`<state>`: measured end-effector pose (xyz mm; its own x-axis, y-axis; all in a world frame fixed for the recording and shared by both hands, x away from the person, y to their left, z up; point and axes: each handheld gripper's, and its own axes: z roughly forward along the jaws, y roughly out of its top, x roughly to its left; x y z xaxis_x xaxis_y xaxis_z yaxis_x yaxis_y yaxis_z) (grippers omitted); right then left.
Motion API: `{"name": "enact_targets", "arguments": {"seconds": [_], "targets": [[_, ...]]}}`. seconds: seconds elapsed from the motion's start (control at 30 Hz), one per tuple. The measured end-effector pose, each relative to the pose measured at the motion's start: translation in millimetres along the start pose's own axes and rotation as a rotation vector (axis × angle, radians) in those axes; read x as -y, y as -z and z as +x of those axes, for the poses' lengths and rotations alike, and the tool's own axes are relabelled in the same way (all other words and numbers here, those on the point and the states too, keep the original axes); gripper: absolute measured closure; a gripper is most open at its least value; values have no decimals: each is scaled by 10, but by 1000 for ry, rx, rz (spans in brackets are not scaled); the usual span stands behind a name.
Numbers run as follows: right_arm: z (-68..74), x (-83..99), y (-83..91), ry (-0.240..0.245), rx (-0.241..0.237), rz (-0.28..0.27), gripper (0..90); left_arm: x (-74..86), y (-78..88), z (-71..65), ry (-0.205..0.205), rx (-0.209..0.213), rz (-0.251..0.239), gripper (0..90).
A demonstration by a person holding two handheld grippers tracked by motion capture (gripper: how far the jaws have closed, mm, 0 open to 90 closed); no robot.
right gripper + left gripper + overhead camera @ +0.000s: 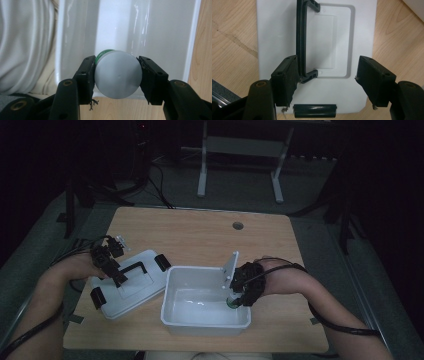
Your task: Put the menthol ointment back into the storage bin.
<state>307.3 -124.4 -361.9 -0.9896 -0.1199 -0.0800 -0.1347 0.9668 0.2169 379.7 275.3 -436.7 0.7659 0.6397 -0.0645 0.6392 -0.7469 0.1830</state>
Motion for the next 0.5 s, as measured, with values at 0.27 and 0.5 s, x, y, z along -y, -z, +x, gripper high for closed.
{"name": "enact_targets", "arguments": {"seconds": [0.27, 0.5], "targets": [[-17, -76, -288, 17, -15, 23, 498, -10, -12, -4, -1, -1, -2, 338], [-46, -111, -566, 9, -30, 64, 499, 5, -8, -1, -3, -7, -3, 338]]}}
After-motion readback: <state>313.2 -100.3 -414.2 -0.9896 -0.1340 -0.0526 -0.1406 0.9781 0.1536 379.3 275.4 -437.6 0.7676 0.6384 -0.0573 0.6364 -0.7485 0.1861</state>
